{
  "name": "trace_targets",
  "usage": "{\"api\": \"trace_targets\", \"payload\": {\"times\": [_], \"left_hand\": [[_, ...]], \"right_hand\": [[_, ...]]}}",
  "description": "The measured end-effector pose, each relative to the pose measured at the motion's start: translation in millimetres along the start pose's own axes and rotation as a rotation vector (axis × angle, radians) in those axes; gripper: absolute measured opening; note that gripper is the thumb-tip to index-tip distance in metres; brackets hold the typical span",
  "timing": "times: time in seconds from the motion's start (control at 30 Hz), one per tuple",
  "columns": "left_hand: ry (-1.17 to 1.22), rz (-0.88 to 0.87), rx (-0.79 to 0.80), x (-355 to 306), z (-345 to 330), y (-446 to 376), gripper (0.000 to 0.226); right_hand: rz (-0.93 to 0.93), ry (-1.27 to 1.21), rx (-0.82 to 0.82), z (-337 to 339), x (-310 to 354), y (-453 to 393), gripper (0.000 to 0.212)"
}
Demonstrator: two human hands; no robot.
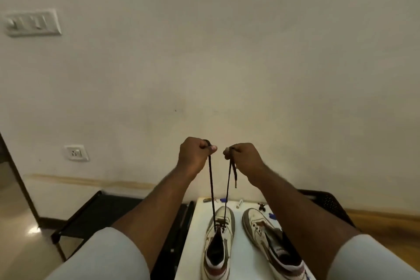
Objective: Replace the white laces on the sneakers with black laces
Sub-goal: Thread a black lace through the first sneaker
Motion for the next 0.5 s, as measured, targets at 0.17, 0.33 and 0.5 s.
{"api": "trace_targets", "payload": {"times": [0.17, 0.33, 0.5], "left_hand": [[0.181, 0.032, -0.018, -36.0, 20.2, -4.5, 0.019], [0.218, -0.06, -0.015, -62.9, 33.3, -13.0, 0.011], [0.232, -0.12, -0.013, -75.8, 40.5, -18.6, 0.01]], "right_hand": [[0.071, 0.041, -0.002, 8.1, 43.4, -5.2, 0.024], [0.103, 0.052, 0.028, 9.4, 66.8, -12.6, 0.028], [0.143, 0.043, 0.023, 10.0, 73.9, -13.3, 0.027]]}}
Point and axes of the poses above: each hand's wrist, its own y-axis away from the middle knuckle, its own z-axis out of the back of the hand, x = y × z, the point moved 1 cm from there along -y, towards the middle knuckle, and after that the axes turned 3 degrees about -y, right-handed, at the moved point
